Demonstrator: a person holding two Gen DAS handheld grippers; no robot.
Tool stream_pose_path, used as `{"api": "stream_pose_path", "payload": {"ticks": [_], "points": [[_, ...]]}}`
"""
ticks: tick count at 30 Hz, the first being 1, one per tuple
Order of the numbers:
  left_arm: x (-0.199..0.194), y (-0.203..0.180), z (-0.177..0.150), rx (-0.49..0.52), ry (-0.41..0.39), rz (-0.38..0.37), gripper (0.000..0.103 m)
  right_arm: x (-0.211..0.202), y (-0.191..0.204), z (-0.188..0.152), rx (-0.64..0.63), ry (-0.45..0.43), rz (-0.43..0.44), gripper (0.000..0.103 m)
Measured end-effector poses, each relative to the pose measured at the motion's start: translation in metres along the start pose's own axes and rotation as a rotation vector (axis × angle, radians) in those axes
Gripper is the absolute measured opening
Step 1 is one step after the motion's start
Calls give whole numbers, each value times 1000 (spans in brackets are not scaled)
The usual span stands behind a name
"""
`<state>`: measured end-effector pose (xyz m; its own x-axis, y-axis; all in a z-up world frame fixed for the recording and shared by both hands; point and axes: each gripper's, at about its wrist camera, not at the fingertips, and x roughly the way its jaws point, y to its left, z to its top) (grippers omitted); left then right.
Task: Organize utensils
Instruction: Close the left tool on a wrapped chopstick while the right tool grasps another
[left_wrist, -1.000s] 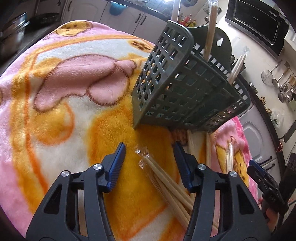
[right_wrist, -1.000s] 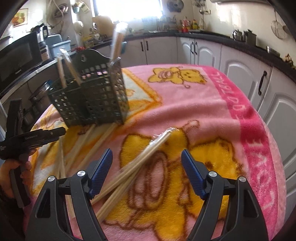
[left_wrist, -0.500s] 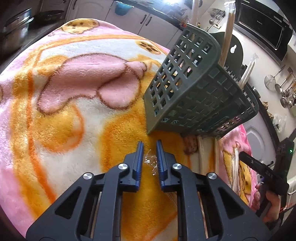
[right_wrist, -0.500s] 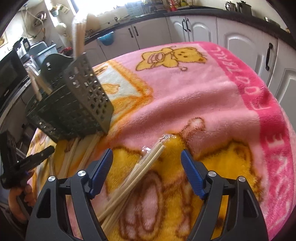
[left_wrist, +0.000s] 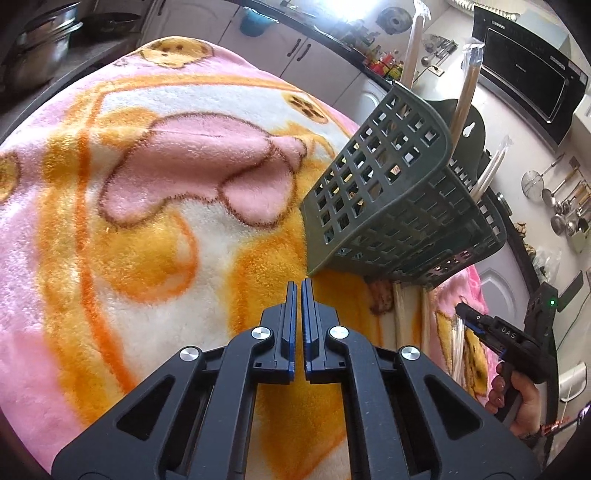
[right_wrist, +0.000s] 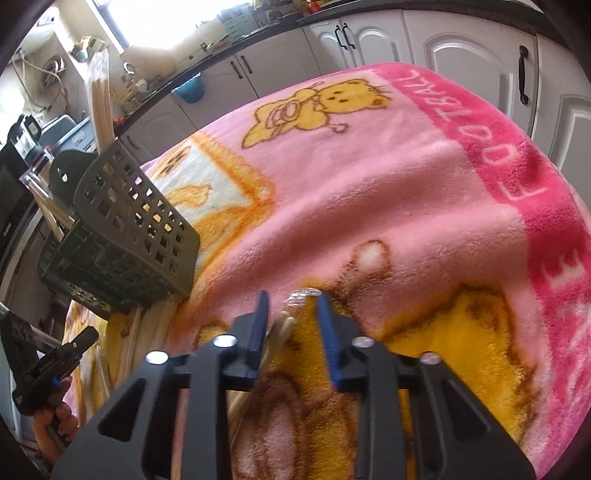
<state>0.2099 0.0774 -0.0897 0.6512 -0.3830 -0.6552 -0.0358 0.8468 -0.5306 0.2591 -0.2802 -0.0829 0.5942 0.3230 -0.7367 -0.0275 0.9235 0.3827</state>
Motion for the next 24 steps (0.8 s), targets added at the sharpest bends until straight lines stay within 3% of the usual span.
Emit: {"api": "stream_pose_path", "payload": {"ticks": [2,6,8,12,18,24], "points": [[-4,3,0,-16,-4,-21,1,-4,-2,1,6,-16,5,11],[-8,7,0,-36,6,-59,2,-14,-2,1,10,-49,18,11],[-7,6,-1,-41,11,-68,7,-21,2,1,-2,-66,21,11],[-5,-1,-5,-33,32,-64,27,-36,9,2,-22,-103,29,11],[2,-15,-11,39,54,14,27,-60,23,2,-76,-159,43,11],[-3,-10,-17,49,65,36,14,-81,37,3,-108,-204,67,11]]}}
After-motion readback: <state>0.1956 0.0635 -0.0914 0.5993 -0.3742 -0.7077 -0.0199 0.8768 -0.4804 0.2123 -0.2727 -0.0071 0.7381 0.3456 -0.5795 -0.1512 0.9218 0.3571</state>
